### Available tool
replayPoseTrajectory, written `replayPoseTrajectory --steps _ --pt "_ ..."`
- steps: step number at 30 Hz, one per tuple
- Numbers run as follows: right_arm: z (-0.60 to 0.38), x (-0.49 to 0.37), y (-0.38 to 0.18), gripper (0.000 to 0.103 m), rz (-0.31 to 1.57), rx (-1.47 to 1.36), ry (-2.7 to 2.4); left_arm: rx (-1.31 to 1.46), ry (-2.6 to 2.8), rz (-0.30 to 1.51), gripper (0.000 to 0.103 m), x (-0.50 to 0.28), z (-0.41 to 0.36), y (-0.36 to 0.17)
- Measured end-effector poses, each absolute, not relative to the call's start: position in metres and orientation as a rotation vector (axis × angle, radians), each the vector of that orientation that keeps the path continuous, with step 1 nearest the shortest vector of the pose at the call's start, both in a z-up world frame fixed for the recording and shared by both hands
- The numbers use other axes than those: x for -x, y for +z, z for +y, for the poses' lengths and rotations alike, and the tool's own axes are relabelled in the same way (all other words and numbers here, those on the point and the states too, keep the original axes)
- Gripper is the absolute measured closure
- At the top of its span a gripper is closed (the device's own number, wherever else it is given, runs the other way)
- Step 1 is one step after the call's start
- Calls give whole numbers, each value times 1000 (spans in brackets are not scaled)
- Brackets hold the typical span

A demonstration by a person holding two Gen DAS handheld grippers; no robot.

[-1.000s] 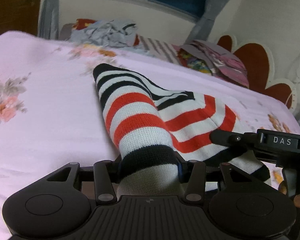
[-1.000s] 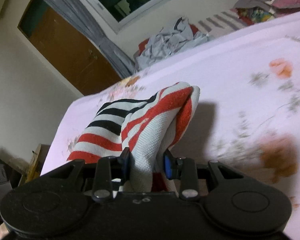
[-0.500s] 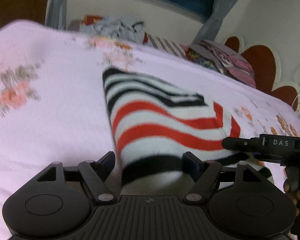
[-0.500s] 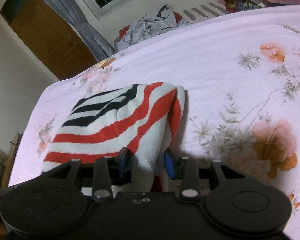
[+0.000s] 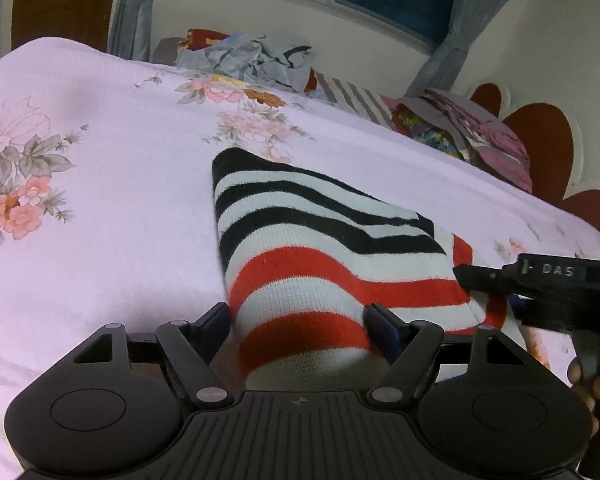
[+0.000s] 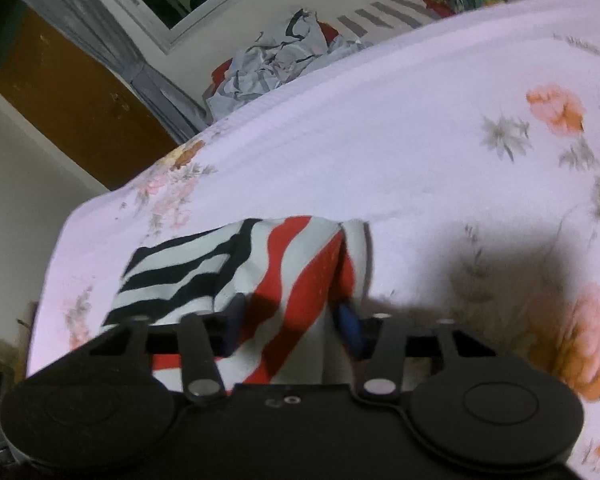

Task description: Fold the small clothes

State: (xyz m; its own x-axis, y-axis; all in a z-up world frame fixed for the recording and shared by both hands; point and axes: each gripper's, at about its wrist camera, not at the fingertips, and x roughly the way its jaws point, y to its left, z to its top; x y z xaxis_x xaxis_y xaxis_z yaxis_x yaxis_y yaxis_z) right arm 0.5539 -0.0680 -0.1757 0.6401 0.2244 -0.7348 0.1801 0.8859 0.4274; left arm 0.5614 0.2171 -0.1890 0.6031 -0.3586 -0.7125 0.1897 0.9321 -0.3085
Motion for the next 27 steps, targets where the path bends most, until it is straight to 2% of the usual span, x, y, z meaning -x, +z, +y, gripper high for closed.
replayPoseTrajectory --steps 3,5,10,18,27 --pt "-59 -556 -175 78 867 -318 -24 201 -324 867 28 -562 216 -190" --pt "-53 -559 -178 74 877 -255 -39 192 -320 864 28 -560 214 -188" --pt "-46 -547 -158 74 859 -215 -31 154 -340 838 28 -543 217 -175" --pt "-20 -467 -114 72 763 -164 90 147 -371 832 28 -485 242 -165" --pt "-5 -418 -135 79 816 -48 32 163 -388 884 29 -460 242 -187"
